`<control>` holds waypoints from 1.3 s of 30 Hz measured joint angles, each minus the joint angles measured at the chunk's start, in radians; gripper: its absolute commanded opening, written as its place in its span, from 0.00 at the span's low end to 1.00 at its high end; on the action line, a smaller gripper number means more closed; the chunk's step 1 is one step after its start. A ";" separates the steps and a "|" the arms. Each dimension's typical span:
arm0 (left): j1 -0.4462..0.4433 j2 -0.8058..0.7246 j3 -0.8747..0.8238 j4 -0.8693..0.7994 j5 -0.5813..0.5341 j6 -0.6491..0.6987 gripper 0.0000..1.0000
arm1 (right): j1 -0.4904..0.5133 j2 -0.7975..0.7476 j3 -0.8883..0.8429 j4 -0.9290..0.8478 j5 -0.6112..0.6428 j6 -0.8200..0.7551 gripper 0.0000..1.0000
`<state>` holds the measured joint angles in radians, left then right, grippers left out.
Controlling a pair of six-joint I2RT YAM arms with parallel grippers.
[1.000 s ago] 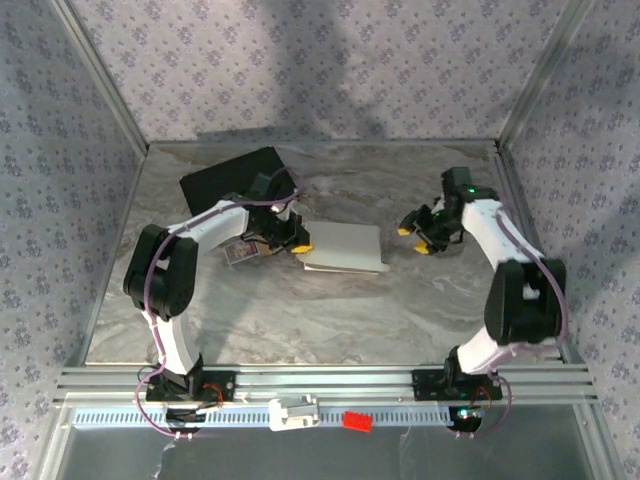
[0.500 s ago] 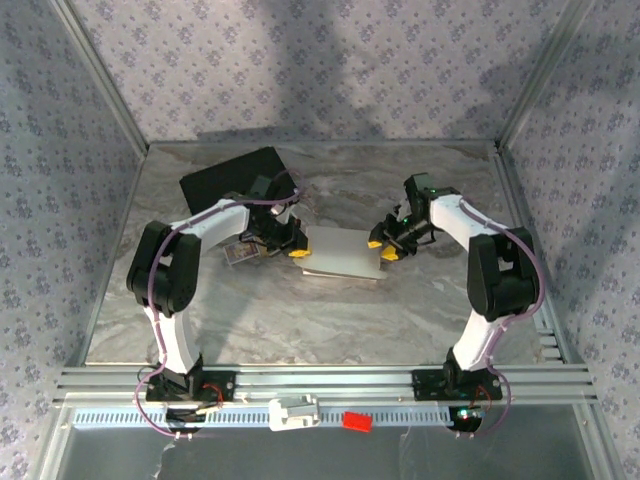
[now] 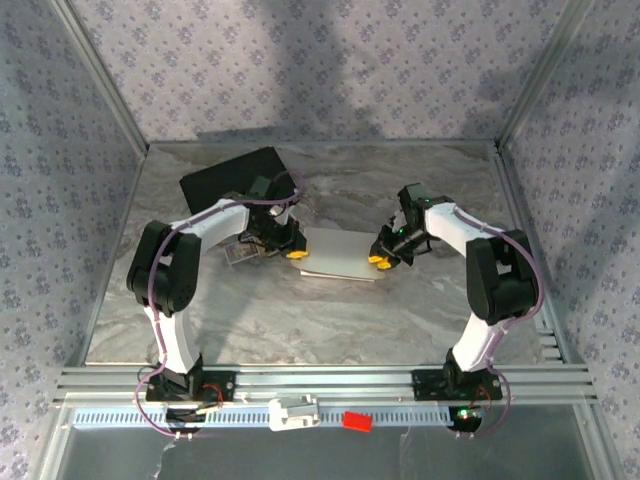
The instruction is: Fold the paper box
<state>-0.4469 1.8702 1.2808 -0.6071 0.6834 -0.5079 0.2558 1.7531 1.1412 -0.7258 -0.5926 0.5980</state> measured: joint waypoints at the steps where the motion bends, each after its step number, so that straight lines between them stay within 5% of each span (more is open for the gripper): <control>1: 0.000 0.000 0.000 -0.008 -0.010 0.005 0.18 | 0.002 0.000 0.000 0.002 -0.001 0.000 0.15; 16: -0.023 0.006 0.056 -0.202 -0.223 0.110 0.34 | 0.019 0.019 0.010 -0.012 0.029 -0.018 0.20; 25: -0.051 0.007 0.063 -0.181 -0.272 0.087 0.39 | 0.042 0.022 0.064 -0.076 0.100 -0.042 0.26; 39: -0.051 -0.038 0.062 -0.053 -0.287 -0.041 0.43 | 0.051 0.046 0.092 -0.115 0.144 -0.076 0.21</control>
<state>-0.4976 1.8320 1.3430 -0.6598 0.3962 -0.5488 0.3069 1.7992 1.2331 -0.8410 -0.4484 0.5220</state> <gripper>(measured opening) 0.429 0.217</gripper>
